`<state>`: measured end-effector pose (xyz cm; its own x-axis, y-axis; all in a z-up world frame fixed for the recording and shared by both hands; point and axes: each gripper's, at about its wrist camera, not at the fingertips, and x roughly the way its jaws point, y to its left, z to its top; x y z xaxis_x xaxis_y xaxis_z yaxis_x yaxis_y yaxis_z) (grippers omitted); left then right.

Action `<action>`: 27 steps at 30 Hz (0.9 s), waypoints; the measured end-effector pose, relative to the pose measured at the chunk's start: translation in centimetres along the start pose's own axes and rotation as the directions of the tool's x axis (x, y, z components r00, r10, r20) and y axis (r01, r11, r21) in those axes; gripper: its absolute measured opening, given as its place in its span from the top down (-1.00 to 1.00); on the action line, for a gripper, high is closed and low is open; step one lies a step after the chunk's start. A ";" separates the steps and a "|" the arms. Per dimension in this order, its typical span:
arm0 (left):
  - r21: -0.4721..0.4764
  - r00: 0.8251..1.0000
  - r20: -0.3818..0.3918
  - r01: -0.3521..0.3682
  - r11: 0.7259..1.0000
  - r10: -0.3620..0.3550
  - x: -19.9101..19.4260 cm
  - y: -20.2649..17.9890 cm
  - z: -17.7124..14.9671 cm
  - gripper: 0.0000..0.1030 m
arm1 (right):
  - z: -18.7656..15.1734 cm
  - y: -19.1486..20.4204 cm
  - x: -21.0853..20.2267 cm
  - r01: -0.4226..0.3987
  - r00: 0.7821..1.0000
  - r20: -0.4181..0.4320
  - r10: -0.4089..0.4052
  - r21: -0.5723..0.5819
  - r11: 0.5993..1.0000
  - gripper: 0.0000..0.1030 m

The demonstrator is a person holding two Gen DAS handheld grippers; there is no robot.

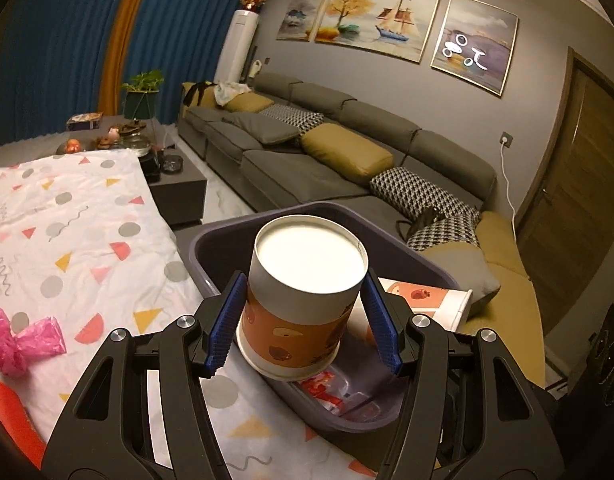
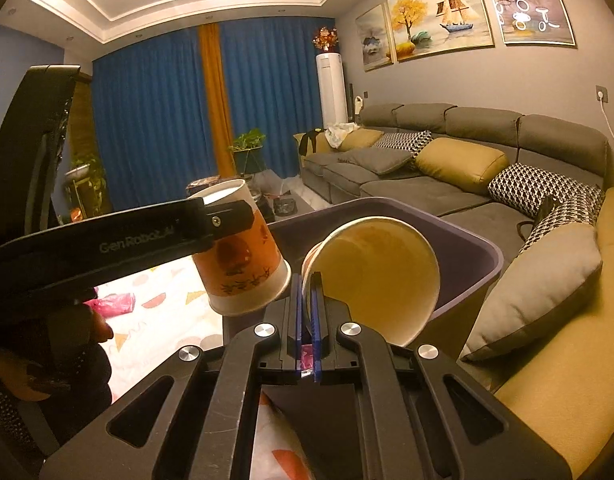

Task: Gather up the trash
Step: 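Open the left tool over the bin while the right releases its cup, then move both open tools back over the foam nets on the table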

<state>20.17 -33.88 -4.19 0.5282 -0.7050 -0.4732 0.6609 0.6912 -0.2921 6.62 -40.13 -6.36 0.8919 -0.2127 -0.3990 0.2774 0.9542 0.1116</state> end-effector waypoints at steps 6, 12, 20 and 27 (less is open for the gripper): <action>0.020 1.000 -0.005 0.016 1.000 -0.016 0.4 -0.3 0.1 -0.12 | -0.2 0.0 0.3 0.004 1.000 -0.006 -0.004 0.001 1.000 0.89; 0.017 0.999 -0.011 0.032 0.999 -0.032 0.5 -0.3 -0.1 -0.16 | -0.2 -0.2 0.6 0.014 1.000 -0.012 -0.014 0.002 1.000 0.87; -0.025 0.997 -0.022 0.080 0.997 -0.080 0.4 0.4 -0.4 -0.50 | -0.3 -0.6 0.6 0.037 0.999 -0.015 -0.037 0.006 0.999 0.76; -0.063 1.000 0.024 0.020 0.998 -0.018 -1.9 1.8 -0.9 -0.64 | -0.3 -1.0 -0.3 0.059 0.998 0.002 -0.059 0.017 0.998 0.37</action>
<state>19.92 -31.19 -4.56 0.5286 -0.7210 -0.4480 0.6364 0.6859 -0.3530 6.01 -40.95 -6.63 0.8748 -0.2688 -0.4030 0.3353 0.9365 0.1032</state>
